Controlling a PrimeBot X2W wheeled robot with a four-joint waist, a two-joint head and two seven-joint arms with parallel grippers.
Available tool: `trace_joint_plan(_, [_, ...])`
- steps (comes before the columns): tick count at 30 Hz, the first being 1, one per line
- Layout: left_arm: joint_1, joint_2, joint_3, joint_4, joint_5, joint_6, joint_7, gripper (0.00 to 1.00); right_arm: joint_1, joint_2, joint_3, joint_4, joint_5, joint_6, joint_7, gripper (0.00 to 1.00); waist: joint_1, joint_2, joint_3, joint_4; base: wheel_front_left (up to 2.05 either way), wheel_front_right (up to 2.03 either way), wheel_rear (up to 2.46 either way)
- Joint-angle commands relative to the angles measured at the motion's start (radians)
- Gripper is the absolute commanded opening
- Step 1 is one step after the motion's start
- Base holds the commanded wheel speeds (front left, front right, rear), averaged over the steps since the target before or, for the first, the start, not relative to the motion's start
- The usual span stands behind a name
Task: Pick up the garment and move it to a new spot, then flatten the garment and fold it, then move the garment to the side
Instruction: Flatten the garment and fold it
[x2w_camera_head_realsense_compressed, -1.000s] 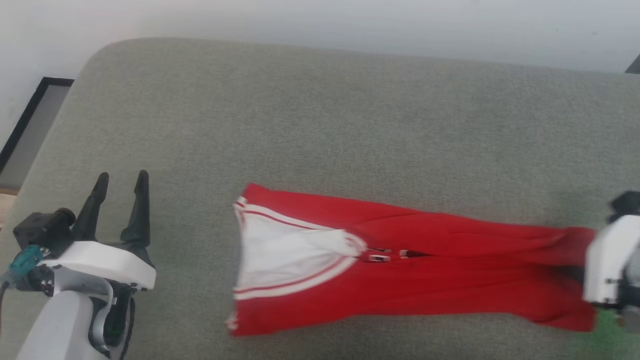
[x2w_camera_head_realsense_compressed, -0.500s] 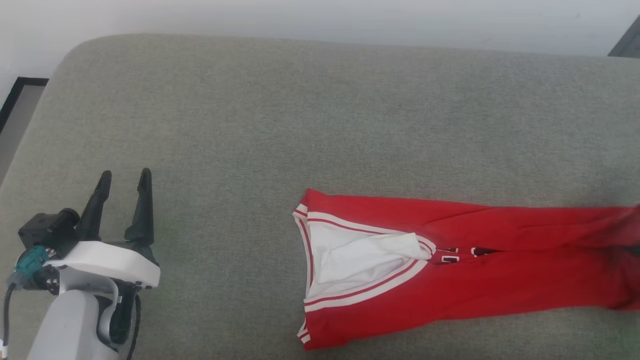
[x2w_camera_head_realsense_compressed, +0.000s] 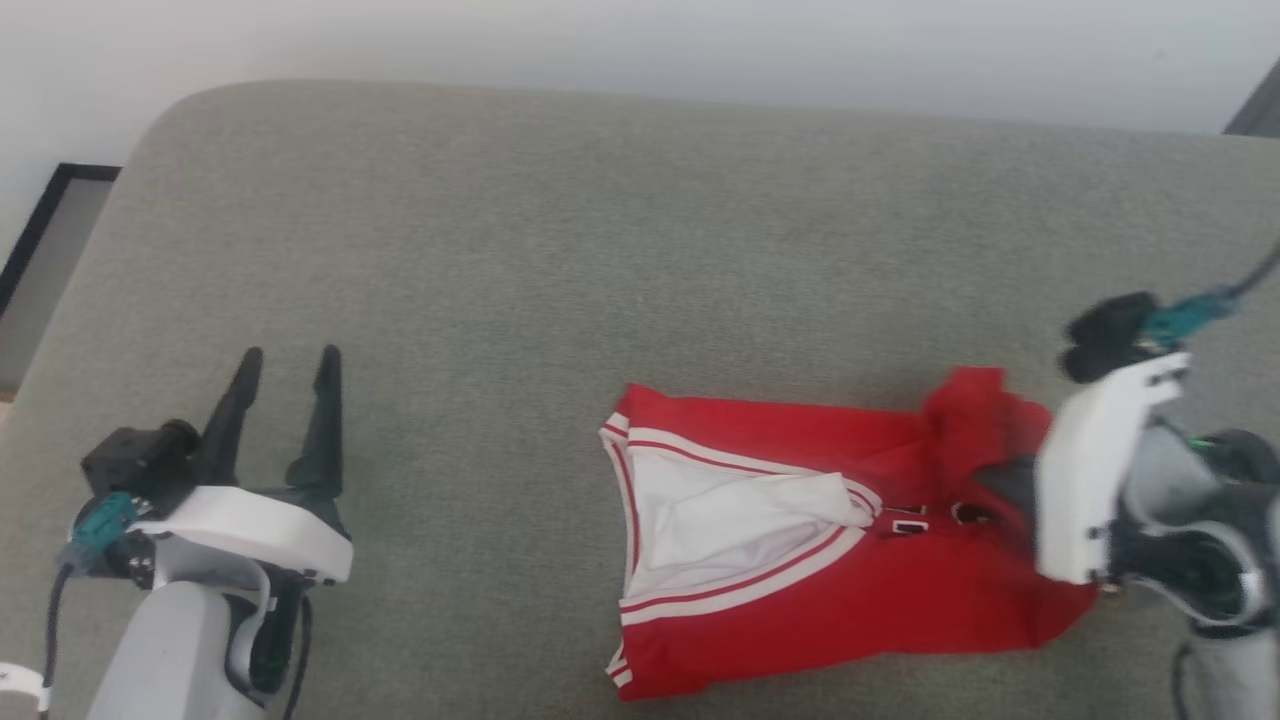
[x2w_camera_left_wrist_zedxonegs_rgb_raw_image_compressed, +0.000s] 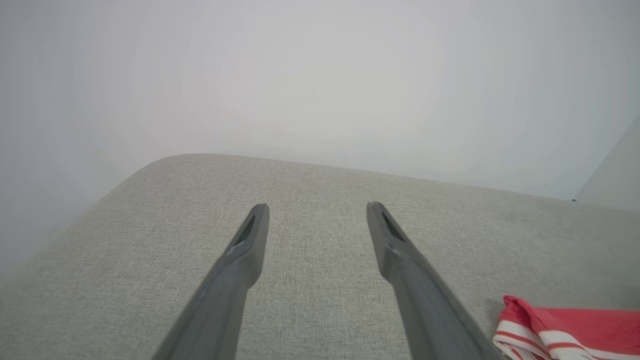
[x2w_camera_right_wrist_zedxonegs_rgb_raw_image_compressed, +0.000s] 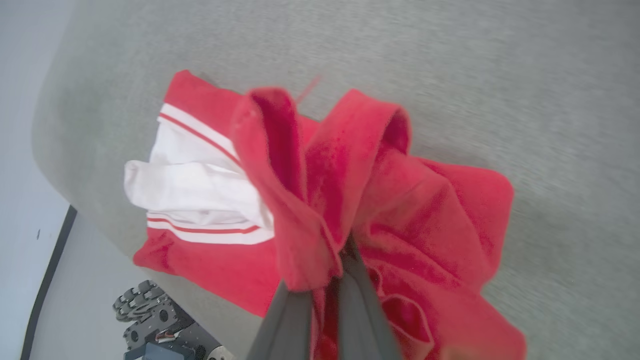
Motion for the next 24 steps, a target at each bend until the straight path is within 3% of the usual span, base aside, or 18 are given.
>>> trace_joint_plan(1, [-0.018, -0.002, -0.012, 0.004, -0.015, -0.003, -0.004, 1.00, -0.020, 0.015, 0.031, 0.000, -0.009, 0.000, 0.004, 0.00, 0.0000, 0.0000, -0.002, 0.018, 0.00, 0.00, 0.00])
trace_joint_plan(7, [-0.041, -0.017, -0.060, 0.028, -0.026, -0.003, -0.004, 1.00, -0.088, 0.082, 0.168, 0.063, -0.032, 0.000, -0.035, 0.00, 0.0000, 0.0000, -0.002, 0.070, 0.00, 0.00, 0.00])
trace_joint_plan(15, [-0.068, -0.032, -0.102, 0.053, -0.046, -0.003, -0.004, 1.00, -0.150, 0.111, 0.331, 0.201, -0.072, 0.000, -0.097, 0.00, 0.0000, 0.0000, -0.004, 0.125, 0.00, 0.00, 0.00])
trace_joint_plan(16, [-0.069, -0.033, -0.105, 0.056, -0.049, -0.003, -0.004, 1.00, -0.156, 0.112, 0.347, 0.219, -0.074, 0.000, -0.112, 0.13, 0.0000, 0.0000, -0.005, 0.129, 0.00, 0.00, 0.00])
trace_joint_plan(18, [-0.070, -0.034, -0.107, 0.061, -0.053, -0.003, -0.004, 1.00, -0.172, 0.108, 0.374, 0.243, -0.079, 0.000, -0.141, 0.66, 0.0000, 0.0000, -0.007, 0.132, 0.00, 0.00, 0.00])
trace_joint_plan(19, [-0.070, -0.034, -0.106, 0.062, -0.055, -0.003, -0.004, 1.00, -0.176, 0.107, 0.382, 0.250, -0.069, 0.000, -0.154, 1.00, 0.0000, 0.0000, -0.008, 0.133, 0.00, 0.00, 0.00])
trace_joint_plan(24, [-0.052, -0.020, -0.093, 0.065, -0.070, -0.003, -0.004, 1.00, -0.190, 0.073, 0.405, 0.241, -0.037, 0.000, -0.181, 1.00, 0.0000, 0.0000, -0.024, 0.116, 0.00, 0.00, 0.00])
